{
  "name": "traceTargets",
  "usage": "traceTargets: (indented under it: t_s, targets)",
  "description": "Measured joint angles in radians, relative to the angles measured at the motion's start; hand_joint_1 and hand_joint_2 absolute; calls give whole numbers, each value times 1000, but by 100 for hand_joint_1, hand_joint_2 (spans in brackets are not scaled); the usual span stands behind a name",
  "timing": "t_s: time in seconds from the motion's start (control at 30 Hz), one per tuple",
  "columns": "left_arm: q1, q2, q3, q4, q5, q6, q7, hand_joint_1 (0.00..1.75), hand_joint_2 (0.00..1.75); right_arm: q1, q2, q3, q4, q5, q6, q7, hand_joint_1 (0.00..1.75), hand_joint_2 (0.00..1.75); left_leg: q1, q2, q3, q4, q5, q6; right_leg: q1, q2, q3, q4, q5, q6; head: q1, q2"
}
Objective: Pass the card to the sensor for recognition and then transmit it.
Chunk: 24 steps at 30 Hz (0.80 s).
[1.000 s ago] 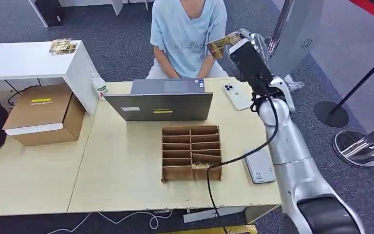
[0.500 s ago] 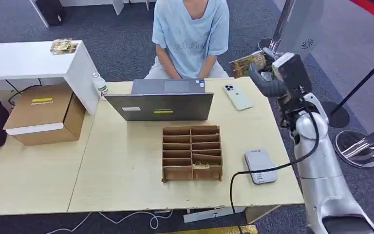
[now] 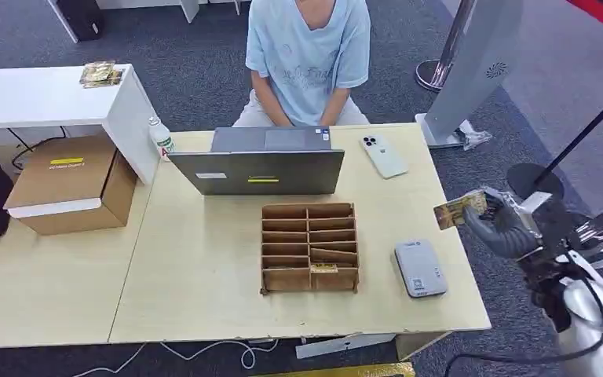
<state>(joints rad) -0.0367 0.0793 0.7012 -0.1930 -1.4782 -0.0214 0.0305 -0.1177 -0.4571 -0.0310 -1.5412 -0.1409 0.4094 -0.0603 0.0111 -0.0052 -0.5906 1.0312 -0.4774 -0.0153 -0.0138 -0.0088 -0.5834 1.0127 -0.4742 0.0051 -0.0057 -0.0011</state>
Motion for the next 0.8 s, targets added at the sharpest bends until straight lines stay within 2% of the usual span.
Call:
traceTargets:
  t_s: [0.1, 0.17, 0.33, 0.47, 0.57, 0.8]
  targets:
    - [-1, 2, 0, 0, 0, -2, -2, 0, 0, 81, -68, -67, -47, -101, 83, 25, 175, 175, 0, 0, 0, 0, 0, 1, 0, 0, 0, 0, 0, 0, 0, 0]
    - [-1, 3, 0, 0, -1, -3, -2, 0, 0, 115, -118, -99, -64, -160, 113, 52, 175, 175, -1, 1, 0, 0, -1, 1, -1, 0, 0, 0, 0, 0, 1, 0]
    - [-2, 3, 0, 0, -1, -2, -3, 0, 0, 163, -197, -128, -90, -214, 134, 80, 175, 175, -1, 1, 0, 0, -1, 2, -1, 1, 1, 0, 0, 1, 1, 0]
    - [-4, 3, 0, 0, -2, -3, -4, 0, 0, 171, -225, -119, -92, -223, 134, 94, 175, 175, -1, 2, 1, 0, -1, 2, -1, 1, 1, 0, 0, 1, 0, 0]
    - [-5, 3, 0, 0, -2, -4, -6, 0, 0, 154, -242, -83, -80, -210, 123, 96, 175, 175, -1, 2, 1, 0, 0, 1, -1, 1, 1, 0, 0, 1, 0, 0]
    - [-7, 2, 0, 0, -2, 2, -12, 0, 0, 71, -244, 27, 9, -121, 75, 97, 175, 175, -1, 2, 1, 0, 0, 1, -1, 1, 2, 0, 0, 1, 1, 0]
